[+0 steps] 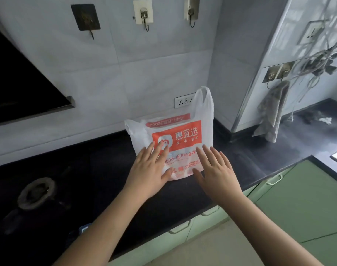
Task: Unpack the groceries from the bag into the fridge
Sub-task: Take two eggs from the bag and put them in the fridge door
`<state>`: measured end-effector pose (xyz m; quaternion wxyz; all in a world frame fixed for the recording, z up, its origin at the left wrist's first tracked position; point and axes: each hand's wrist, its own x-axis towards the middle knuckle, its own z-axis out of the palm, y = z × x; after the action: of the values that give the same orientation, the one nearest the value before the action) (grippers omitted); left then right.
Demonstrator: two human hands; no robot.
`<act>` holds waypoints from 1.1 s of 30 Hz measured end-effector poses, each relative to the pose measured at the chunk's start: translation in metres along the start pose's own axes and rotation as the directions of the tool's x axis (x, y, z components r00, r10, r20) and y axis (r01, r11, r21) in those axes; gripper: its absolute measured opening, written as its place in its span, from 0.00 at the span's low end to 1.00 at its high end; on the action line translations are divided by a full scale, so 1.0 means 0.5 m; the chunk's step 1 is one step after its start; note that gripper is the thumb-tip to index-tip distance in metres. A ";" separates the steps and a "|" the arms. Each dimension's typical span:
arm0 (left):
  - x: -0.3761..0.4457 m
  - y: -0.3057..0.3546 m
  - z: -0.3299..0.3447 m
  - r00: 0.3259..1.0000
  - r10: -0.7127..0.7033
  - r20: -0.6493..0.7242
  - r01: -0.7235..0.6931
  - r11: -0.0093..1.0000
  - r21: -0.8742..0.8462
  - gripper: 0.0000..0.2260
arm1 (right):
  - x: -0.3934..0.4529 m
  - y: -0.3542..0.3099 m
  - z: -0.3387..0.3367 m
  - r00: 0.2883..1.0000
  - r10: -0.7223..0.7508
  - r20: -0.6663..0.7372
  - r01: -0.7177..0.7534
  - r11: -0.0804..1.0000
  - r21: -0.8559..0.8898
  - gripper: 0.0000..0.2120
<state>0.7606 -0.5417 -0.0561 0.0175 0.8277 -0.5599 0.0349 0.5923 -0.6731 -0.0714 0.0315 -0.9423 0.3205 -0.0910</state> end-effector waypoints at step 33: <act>0.347 -0.109 0.006 0.983 -0.186 0.002 0.185 0.976 -0.115 0.12 | 0.496 0.074 0.018 0.930 -0.299 0.213 0.276 0.952 0.132 0.15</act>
<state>0.8754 -0.6823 -0.0453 0.0706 0.8737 -0.4814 0.0045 0.7648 -0.8535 -0.0473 0.1019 -0.9805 0.1683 -0.0006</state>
